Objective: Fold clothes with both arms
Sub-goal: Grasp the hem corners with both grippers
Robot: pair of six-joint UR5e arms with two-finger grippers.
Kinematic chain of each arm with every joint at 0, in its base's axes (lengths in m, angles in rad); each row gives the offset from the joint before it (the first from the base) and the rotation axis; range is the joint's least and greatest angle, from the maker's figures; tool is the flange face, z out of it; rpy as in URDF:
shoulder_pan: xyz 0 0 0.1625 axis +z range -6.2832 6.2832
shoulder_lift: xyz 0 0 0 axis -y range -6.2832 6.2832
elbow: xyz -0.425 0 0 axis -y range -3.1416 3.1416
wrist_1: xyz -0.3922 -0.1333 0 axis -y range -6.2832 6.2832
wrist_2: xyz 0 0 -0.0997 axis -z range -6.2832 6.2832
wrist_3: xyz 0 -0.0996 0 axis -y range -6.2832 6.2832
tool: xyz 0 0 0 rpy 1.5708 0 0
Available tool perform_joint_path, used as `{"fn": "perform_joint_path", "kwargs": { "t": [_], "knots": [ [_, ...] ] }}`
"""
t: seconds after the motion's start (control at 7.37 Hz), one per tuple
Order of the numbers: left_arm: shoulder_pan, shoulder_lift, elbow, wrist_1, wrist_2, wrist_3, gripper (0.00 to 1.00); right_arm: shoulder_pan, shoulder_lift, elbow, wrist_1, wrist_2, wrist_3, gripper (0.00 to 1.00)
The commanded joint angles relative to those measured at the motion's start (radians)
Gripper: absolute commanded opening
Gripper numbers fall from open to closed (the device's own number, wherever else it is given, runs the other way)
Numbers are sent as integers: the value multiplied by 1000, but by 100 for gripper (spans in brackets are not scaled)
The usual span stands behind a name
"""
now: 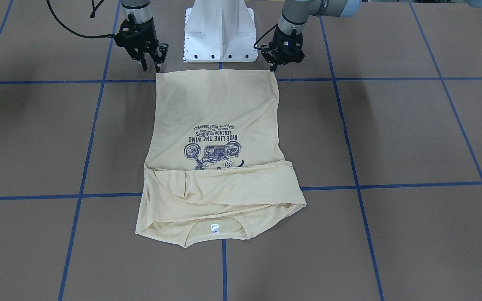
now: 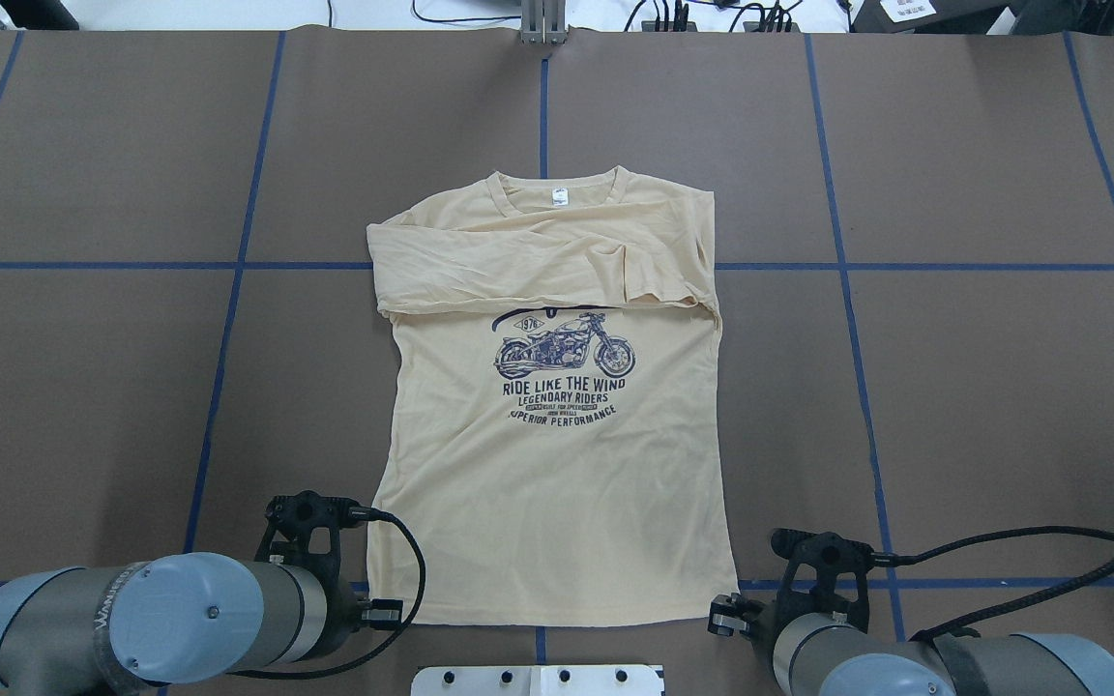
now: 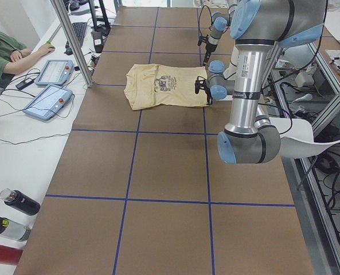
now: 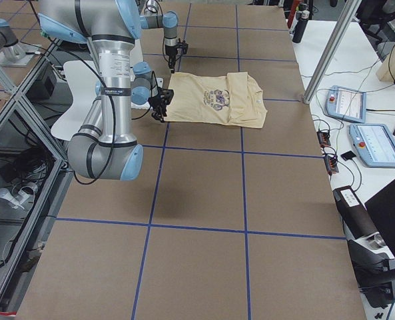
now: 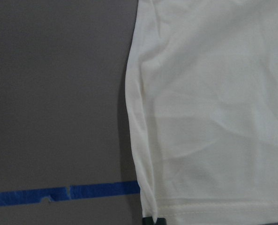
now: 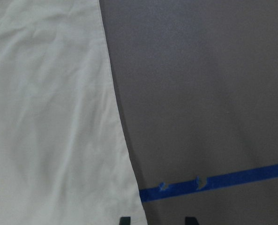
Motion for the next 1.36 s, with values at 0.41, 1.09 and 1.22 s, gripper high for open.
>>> {"fn": "perform_joint_path", "kwargs": {
  "t": [0.41, 1.09, 1.22],
  "knots": [
    [0, 3, -13, 0, 0, 0, 0, -34, -2, -66, 115, -70, 24, 47],
    [0, 2, -13, 0, 0, 0, 0, -31, 0, -63, 115, -82, 23, 26],
    [0, 2, -13, 0, 0, 0, 0, -31, 0, -63, 115, -82, 23, 26]
  ]
}}
